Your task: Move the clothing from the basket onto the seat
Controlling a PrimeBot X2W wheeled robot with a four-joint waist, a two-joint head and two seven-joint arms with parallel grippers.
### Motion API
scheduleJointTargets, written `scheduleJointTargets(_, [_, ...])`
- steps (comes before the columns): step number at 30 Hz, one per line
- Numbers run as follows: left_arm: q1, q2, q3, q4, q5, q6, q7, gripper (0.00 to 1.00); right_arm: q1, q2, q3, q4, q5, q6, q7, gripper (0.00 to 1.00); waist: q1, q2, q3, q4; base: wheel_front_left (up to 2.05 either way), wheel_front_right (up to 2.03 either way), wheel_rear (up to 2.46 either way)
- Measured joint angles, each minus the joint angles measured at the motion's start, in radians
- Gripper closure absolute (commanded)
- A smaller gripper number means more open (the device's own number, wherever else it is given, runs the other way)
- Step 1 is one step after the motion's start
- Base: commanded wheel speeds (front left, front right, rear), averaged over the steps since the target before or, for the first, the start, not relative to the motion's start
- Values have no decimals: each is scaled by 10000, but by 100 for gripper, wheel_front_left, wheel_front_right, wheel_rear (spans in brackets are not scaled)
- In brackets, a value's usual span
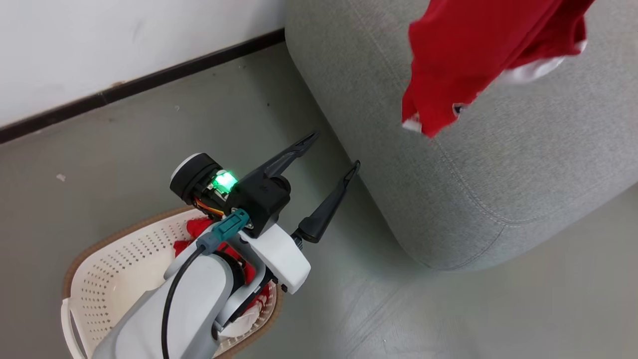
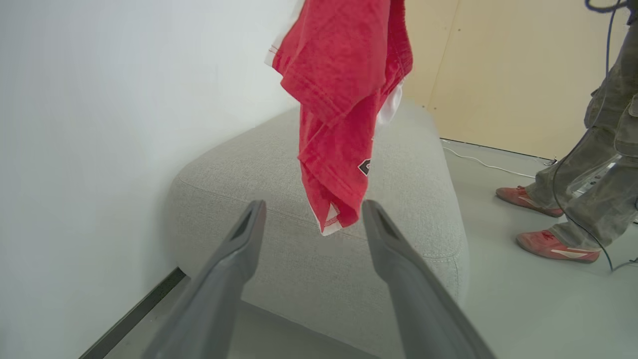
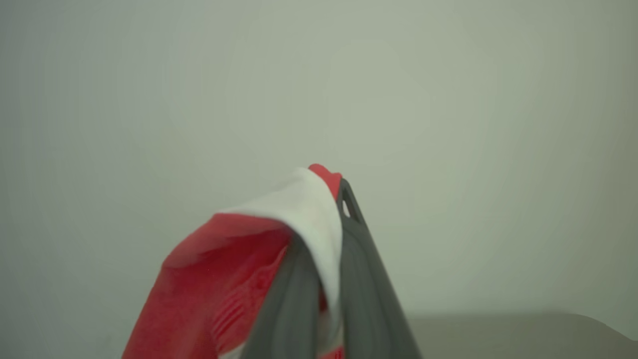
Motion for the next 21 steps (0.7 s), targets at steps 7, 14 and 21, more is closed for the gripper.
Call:
scheduleJointTargets(7, [-81, 192, -10, -591, 251, 2, 428, 0, -1810, -920, -401, 1018, 249, 0, 27, 100, 0, 0, 618, 320, 0, 0, 0])
scheduleJointTargets(14, [-391, 234, -17, -1175, 374, 90, 746, 0, -3174, -1887, -865, 2000, -59, 0, 19, 100, 1, 0, 1251, 646, 0, 0, 0])
scheduleJointTargets(21, [-477, 349, -13, -1561, 485, 104, 1078, 0, -3161, -1910, -947, 3570, -56, 2, 67, 100, 1, 0, 1917, 983, 0, 0, 0])
